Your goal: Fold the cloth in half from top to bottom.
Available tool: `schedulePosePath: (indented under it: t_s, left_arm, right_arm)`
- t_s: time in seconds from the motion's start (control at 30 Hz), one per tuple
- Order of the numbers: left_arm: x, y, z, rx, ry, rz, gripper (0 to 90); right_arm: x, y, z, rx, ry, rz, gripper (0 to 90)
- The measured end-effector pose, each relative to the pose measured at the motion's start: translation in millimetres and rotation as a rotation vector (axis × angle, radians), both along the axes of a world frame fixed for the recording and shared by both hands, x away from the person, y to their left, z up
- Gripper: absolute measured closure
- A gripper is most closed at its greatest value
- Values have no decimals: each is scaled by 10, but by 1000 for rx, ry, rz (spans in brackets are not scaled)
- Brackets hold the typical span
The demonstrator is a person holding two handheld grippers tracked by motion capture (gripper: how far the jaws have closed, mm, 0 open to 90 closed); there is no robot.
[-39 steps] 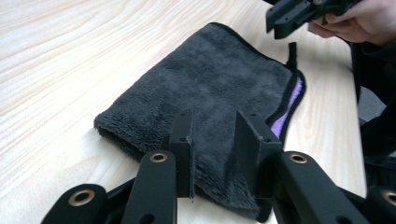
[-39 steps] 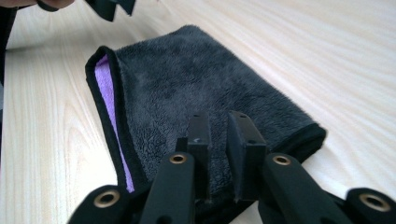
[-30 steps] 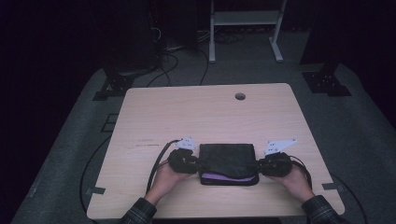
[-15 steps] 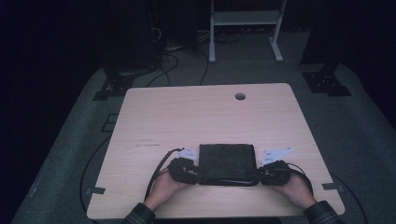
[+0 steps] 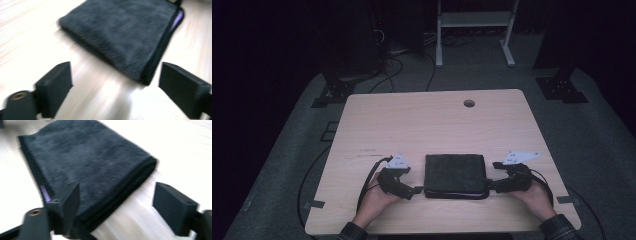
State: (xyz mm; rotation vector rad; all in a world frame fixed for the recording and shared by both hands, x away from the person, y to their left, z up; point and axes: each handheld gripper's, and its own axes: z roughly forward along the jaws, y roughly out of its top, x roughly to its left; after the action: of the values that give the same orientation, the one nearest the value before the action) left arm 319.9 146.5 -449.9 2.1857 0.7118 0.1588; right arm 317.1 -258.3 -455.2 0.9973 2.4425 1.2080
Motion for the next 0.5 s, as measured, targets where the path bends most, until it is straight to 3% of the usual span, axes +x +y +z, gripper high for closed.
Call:
schedulePosePath:
  t_s: [0.2, 0.5]
  left_arm:
    - [-35, 232, -32, 36, -33, 47, 0]
    - [-107, 608, -167, 126, -44, 117, 0]
  right_arm:
    - [9, -154, 17, 36, -11, -95, 129]
    - [-31, -417, -63, 13, -39, -218, 83]
